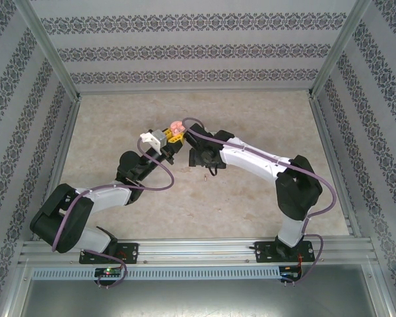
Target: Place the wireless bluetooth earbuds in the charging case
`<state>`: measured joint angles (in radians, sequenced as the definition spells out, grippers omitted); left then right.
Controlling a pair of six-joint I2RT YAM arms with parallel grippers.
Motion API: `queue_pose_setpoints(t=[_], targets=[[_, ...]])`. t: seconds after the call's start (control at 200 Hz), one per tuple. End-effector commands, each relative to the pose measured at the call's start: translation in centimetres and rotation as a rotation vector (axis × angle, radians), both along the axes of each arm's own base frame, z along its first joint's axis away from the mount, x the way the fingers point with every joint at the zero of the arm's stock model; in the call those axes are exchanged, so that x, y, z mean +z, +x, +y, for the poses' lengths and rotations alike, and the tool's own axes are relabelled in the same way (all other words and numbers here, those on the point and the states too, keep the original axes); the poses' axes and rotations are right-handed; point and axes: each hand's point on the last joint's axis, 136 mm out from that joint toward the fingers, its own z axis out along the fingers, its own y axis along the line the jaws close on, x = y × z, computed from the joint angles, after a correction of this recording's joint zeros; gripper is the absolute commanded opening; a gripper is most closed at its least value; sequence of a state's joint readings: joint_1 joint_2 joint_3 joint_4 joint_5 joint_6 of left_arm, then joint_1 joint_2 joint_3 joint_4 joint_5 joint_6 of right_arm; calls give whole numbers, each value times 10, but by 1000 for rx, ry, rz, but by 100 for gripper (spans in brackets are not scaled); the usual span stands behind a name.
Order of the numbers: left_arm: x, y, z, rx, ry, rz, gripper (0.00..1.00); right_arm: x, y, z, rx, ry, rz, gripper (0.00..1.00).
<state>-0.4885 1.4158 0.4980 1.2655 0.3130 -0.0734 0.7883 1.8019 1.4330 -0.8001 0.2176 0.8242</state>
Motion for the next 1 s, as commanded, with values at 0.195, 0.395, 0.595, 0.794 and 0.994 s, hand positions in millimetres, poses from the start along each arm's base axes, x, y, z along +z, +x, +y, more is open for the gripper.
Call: queue_pose_setpoints(t=[0.195,0.395,0.595,0.794,0.994], targets=[[7,-2,12,7,-47,-28,0,-5,-7,-10,-44,-64,26,83],[8,-2,15,11,-46,-27,0,-12,-10,-7,-58,-70,42,82],[9,-1,16,12,-45,-29,0,-28,-13,-11,-97,-96,70,79],[10,-2,17,12,-49,-33,0,-52,-13,-4,-138,-85,114,73],[12,-1,18,15,-52,-35,0,-73,-11,2,-166,-88,151,62]])
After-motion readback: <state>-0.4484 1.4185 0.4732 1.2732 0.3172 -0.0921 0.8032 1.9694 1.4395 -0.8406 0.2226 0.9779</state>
